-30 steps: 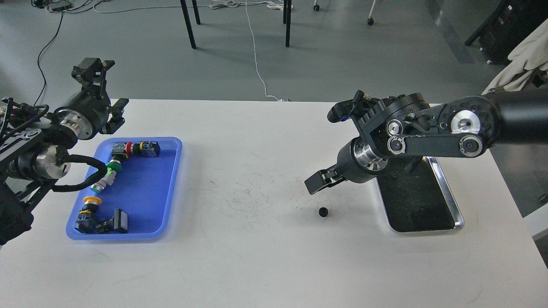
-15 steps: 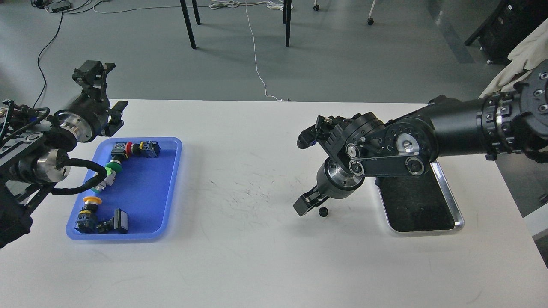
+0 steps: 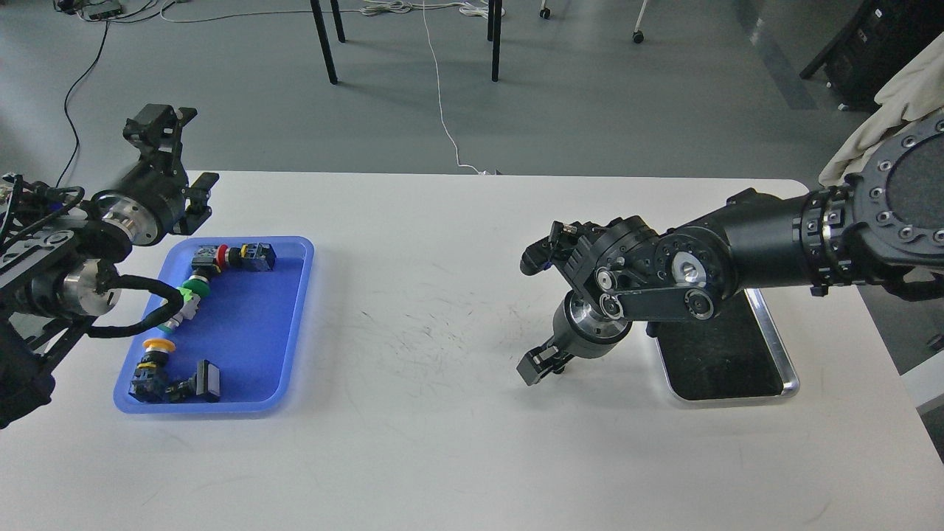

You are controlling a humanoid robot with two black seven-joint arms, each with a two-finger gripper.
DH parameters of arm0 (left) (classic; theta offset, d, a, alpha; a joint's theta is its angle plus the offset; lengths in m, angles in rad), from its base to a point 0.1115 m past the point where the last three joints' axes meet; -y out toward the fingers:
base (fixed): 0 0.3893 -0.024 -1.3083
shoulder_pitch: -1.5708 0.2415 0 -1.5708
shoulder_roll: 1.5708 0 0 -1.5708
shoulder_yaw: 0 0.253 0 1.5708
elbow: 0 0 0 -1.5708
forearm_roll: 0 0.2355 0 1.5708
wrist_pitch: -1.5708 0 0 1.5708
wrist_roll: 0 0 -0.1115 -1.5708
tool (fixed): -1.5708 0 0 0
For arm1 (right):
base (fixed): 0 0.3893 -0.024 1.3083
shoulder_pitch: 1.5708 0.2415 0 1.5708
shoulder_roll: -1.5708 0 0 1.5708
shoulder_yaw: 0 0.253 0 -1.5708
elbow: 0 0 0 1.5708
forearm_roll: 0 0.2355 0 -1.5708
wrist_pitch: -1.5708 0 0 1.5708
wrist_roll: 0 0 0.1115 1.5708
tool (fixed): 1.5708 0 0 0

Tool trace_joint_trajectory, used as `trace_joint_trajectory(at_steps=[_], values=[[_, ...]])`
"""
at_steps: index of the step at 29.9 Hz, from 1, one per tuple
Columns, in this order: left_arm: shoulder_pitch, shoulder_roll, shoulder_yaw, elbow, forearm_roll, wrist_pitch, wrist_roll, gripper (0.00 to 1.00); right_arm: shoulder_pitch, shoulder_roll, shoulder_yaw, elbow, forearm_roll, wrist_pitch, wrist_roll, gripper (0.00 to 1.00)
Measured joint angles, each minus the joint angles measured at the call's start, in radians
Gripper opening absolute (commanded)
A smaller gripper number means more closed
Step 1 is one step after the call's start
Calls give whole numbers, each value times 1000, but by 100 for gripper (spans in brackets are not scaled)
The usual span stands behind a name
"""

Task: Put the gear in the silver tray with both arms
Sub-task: 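Reach the right gripper down to the gear and grasp it, then place the gear into the silver tray with the right gripper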

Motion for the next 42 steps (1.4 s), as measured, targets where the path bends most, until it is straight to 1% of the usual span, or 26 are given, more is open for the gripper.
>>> trace_joint_trajectory(at_steps=[7, 9, 11, 13, 16, 17, 22, 25, 26, 28, 29, 32, 33, 42], values=[[0, 0, -2, 0, 0, 0, 0, 97, -25, 0, -1, -28, -1, 0, 0, 75], [0, 0, -2, 0, 0, 0, 0, 97, -35, 0, -2, -31, -1, 0, 0, 70], [0, -1, -1, 0, 0, 0, -1, 98, -41, 0, -3, -34, -1, 0, 0, 60], [0, -1, 0, 0, 0, 0, -4, 98, -44, 0, -3, -35, -1, 0, 0, 55], [0, -2, 3, 0, 1, 0, -13, 97, -46, 0, -3, -37, -1, 0, 0, 51], [0, -2, 3, 0, 1, 0, -15, 98, -46, 0, -3, -37, -1, 0, 0, 46], [0, -2, 3, 1, 1, 0, -17, 98, -51, 0, -3, -37, -1, 0, 0, 40], [0, -1, 3, 2, 1, 0, -18, 98, -51, 0, -3, -41, -1, 0, 0, 35], [0, -1, 3, 2, 1, 0, -18, 97, -52, 0, -3, -43, -1, 0, 0, 31], [0, 0, 3, 2, 1, 0, -18, 97, -52, 0, -3, -45, -1, 0, 0, 16], [0, 1, 2, 2, 1, 0, -18, 98, -52, 0, -3, -46, -1, 0, 0, 12], [0, 2, 2, 2, 1, 0, -18, 97, -52, 0, -2, -46, -3, 0, 0, 3], [0, 3, 2, 2, 1, 0, -18, 97, -51, 0, -2, -46, -4, 0, 0, 2], [0, 5, -2, 4, 2, 0, -18, 97, -12, 0, 26, -28, -2, 0, 0, 2]])
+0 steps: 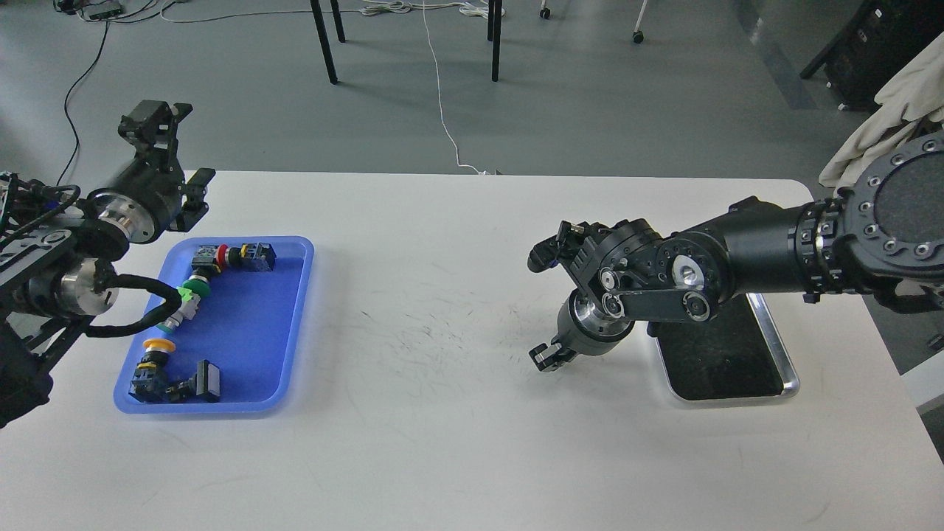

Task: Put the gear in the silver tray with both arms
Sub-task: 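Place the gear into the silver tray with the right gripper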

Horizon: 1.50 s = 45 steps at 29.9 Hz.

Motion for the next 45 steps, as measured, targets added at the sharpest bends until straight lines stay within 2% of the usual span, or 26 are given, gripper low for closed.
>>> trace_joint_trajectory(at_steps=[3, 11, 16, 19, 27, 34, 45], values=[[0, 7, -1, 3, 0, 0, 0, 98, 52, -63, 63, 28, 3, 0, 0, 2], [-2, 13, -4, 8, 0, -1, 0, 98, 155, -402, 168, 116, -26, 0, 1, 2], [-8, 16, -1, 8, 9, -1, 2, 98, 61, -637, 177, 151, -152, 0, 10, 2], [-10, 17, 5, 8, 25, -2, 2, 98, -32, -713, 228, 164, -197, 0, 11, 2], [-10, 13, 7, 8, 44, -2, 3, 98, -159, -770, 333, 209, -230, 0, 11, 2], [-8, 13, 7, 8, 45, -2, 3, 98, -253, -755, 334, 164, -355, 0, 11, 2], [-7, 15, 7, 8, 43, -1, 3, 98, -325, -701, 335, 98, -367, 0, 11, 4]])
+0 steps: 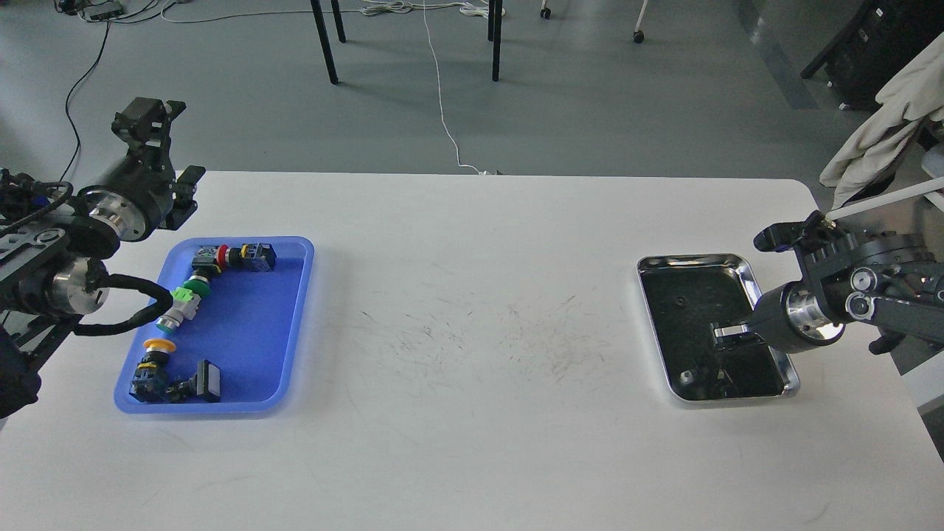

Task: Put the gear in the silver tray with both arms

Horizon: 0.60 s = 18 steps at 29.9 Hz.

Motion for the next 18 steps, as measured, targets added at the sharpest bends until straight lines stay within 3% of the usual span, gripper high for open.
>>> trace_joint_trajectory(at_steps=[3, 9, 10, 11, 12, 18], values=[[0, -2, -1, 0, 0, 0, 0, 98, -10, 10, 0, -13, 0, 0, 0, 11], [0, -3, -1, 1, 0, 0, 0, 98, -13, 15, 4, -17, 2, 0, 0, 43], [0, -3, -2, 3, 0, 1, 0, 98, -13, 15, 4, -17, 4, 0, 0, 52], [-1, -3, -3, 3, 0, 1, 0, 98, -13, 15, 4, -15, 6, 0, 0, 70], [-2, -3, -3, 4, 0, 2, 0, 98, -14, 14, 6, -14, 8, 0, 0, 99], [-2, -3, -3, 5, 0, 3, -1, 98, -17, -8, 47, -11, 18, 0, 2, 98]])
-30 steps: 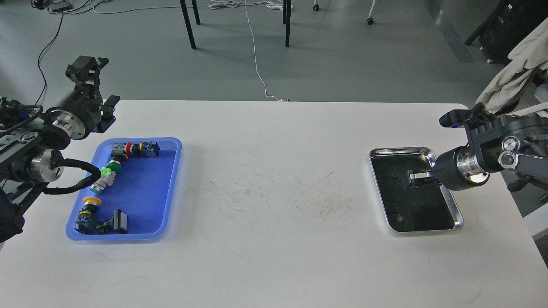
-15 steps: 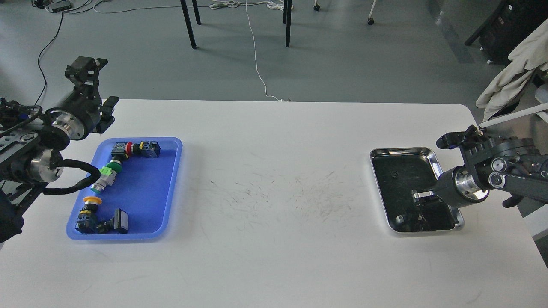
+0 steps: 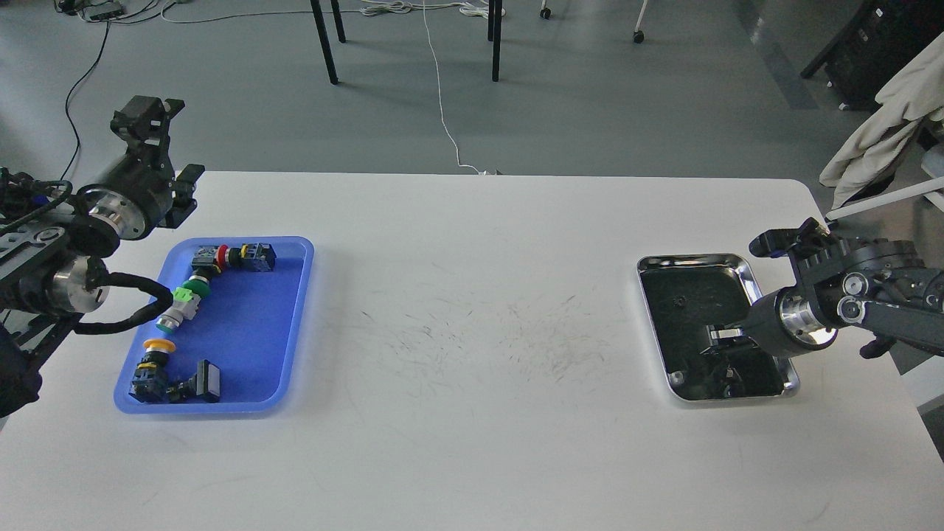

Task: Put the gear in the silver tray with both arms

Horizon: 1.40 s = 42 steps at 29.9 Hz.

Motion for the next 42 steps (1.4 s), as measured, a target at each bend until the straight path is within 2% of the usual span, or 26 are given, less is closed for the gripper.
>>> trace_joint_trajectory(at_steps=[5, 9, 15, 19, 24, 27, 32, 37, 42], values=[[-2, 6, 1, 0, 0, 0, 1, 98, -8, -53, 137, -4, 19, 0, 2, 98], [-5, 15, -3, 0, -1, 0, 4, 98, -43, -73, 314, -3, 155, -32, 2, 98], [-20, 49, -40, -2, -15, 1, 10, 97, -137, -73, 627, -45, 556, -167, 2, 98], [-26, 53, -92, -28, -17, -1, 32, 97, -216, -43, 820, -138, 947, -243, 4, 98], [-45, 1, -117, -41, -18, 17, 63, 97, -384, -5, 1018, -178, 1274, -238, 57, 98], [-49, -47, -126, -38, -32, 24, 65, 97, -531, 32, 1124, -161, 1346, -159, 102, 98], [-42, -117, -165, -5, -136, 18, 64, 97, -711, 131, 1274, -130, 1367, -51, 123, 99], [-31, -173, -222, 24, -169, 14, 55, 98, -765, 233, 1346, -132, 1363, -67, 126, 99], [-11, -196, -241, 40, -169, 21, 50, 98, -769, 254, 1366, -132, 1360, -115, 154, 99]])
